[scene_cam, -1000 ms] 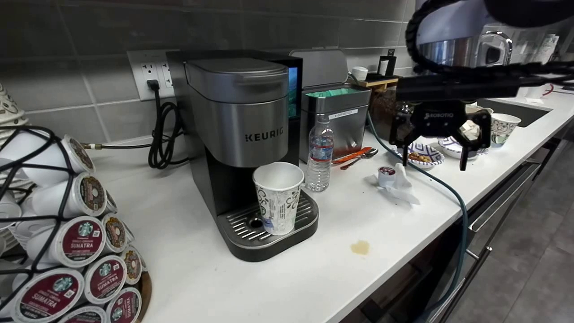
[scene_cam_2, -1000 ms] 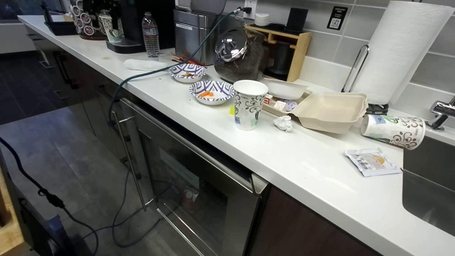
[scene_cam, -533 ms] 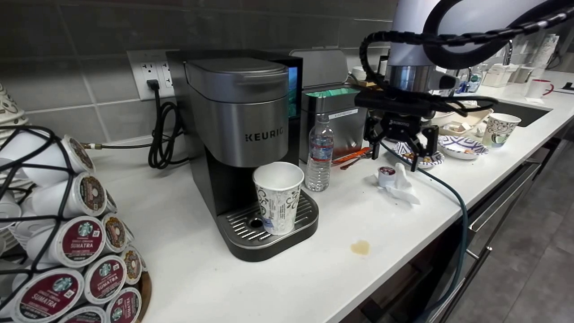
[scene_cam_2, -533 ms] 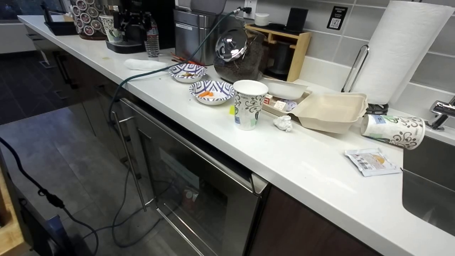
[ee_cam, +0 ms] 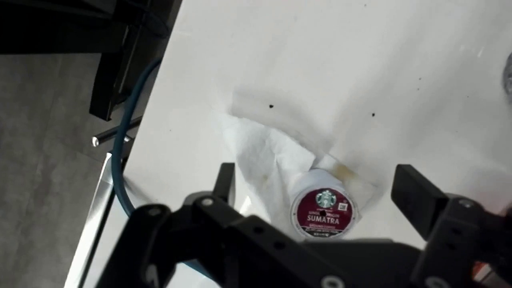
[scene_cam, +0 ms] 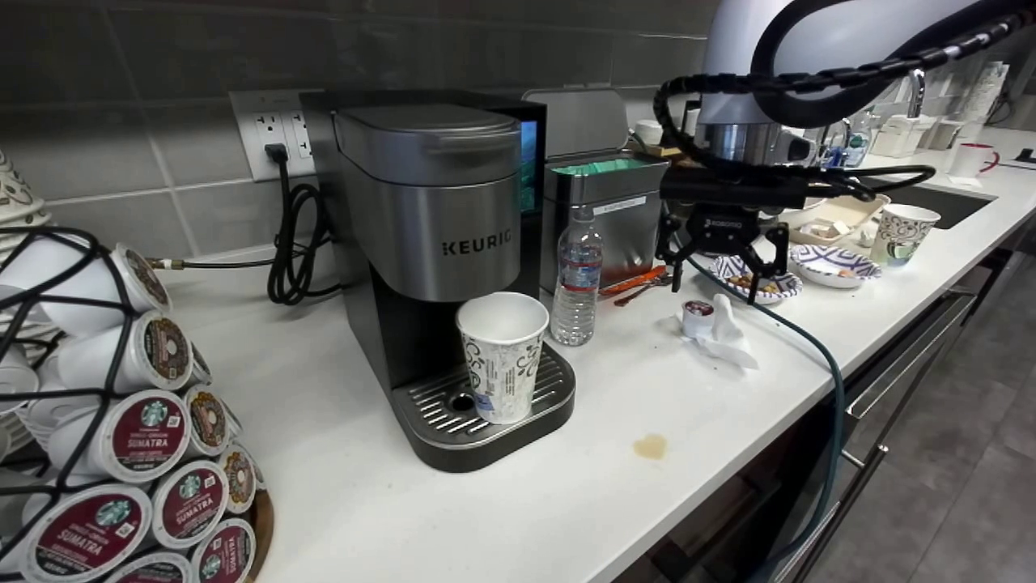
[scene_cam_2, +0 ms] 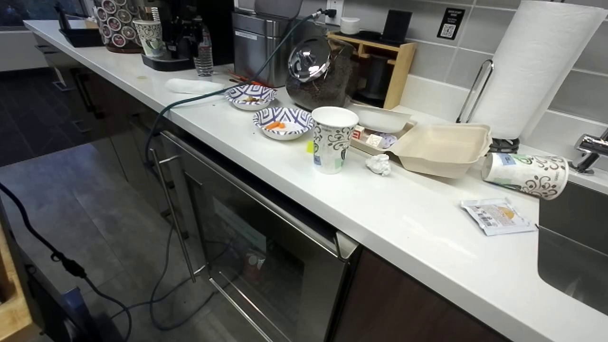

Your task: Move the coffee pod backwards

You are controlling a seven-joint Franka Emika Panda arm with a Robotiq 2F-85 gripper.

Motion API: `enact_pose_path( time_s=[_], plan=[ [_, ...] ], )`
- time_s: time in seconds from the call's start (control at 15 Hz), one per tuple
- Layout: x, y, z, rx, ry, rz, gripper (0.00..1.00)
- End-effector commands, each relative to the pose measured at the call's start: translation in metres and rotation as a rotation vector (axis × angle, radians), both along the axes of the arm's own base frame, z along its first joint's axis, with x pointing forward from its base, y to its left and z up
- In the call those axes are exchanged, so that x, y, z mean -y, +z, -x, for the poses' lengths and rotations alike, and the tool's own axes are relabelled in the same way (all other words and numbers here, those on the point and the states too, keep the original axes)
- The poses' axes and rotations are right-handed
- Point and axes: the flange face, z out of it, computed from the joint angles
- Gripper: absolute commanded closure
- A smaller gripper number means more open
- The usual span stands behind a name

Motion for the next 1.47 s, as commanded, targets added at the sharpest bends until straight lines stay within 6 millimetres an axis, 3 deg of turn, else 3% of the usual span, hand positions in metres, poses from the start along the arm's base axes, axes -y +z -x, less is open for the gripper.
enact_pose_path(
  time_s=[0.0, 0.27, 0.6, 0.93, 1.13, 1.2, 1.4],
  plan=[
    [0.003, 0.002, -0.001, -0.001, 0.033, -0.014, 0.00],
    [-0.006, -0.008, -0.015, 0.104, 0.188, -0.169, 0.00],
    [0.019, -0.022, -0.030, 0.151, 0.408, -0.327, 0.00],
    [0.059, -0.005, -0.025, 0.182, 0.587, -0.283, 0.00],
    [0.058, 0.008, -0.015, 0.212, 0.675, -0.231, 0.00],
    [0.062, -0.001, -0.029, 0.205, 0.627, -0.258, 0.00],
    [0.060, 0.001, -0.029, 0.201, 0.634, -0.213, 0.00]
  ],
)
